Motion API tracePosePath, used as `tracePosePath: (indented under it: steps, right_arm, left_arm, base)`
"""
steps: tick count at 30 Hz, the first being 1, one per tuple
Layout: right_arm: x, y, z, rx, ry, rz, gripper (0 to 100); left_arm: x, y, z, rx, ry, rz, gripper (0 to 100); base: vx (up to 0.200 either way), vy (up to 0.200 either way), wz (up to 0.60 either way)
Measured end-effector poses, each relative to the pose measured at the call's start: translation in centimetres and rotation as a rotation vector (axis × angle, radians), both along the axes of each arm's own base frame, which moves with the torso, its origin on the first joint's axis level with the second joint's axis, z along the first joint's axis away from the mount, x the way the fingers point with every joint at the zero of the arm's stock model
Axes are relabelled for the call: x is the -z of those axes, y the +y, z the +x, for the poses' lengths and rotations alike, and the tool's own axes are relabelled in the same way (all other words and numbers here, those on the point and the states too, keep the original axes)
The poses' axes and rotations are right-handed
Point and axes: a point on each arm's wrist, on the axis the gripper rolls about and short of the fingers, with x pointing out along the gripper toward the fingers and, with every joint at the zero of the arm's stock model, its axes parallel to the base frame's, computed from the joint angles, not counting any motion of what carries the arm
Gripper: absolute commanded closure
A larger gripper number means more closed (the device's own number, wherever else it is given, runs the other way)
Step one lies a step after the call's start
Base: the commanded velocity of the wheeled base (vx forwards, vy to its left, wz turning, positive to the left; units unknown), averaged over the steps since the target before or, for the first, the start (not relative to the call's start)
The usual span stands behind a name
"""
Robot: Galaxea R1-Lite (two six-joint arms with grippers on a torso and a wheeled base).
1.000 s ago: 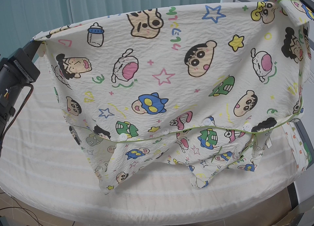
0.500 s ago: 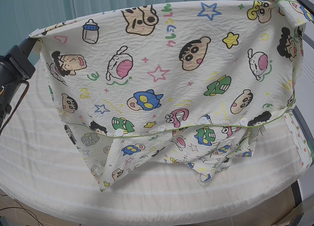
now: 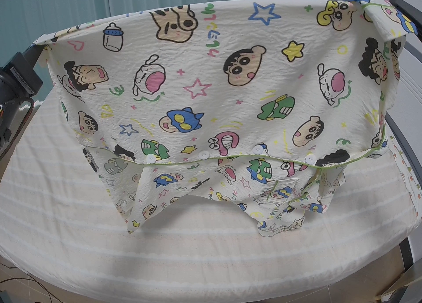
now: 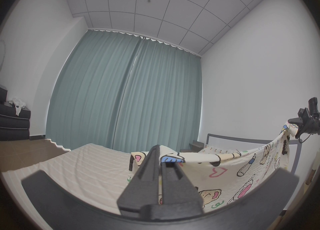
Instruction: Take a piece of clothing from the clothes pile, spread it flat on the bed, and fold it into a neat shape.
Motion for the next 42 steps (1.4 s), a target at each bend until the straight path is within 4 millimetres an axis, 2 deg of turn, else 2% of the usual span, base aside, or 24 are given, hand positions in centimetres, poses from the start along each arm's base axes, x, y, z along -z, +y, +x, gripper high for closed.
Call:
tracePosePath:
  steps: [18, 35, 42]
  right_arm:
    - [0.5, 1.6, 1.3, -0.048, 0.029, -0.032, 100]
    - [0.9, 1.9, 1.6, -0.052, 0.039, -0.04, 100]
    - [0.9, 1.9, 1.5, -0.052, 0.04, -0.041, 100]
  left_arm:
    - [-0.7, 0.4, -0.6, -0.005, -0.001, -0.003, 100]
    - [-0.5, 0.5, -0.8, -0.009, 0.001, -0.004, 100]
    - [-0.5, 0.6, -1.0, -0.008, -0.001, -0.005, 100]
  base:
    - [0.0, 0.2, 0.0]
    - [0.0, 0.2, 0.0]
    - [0.0, 0.0, 0.0]
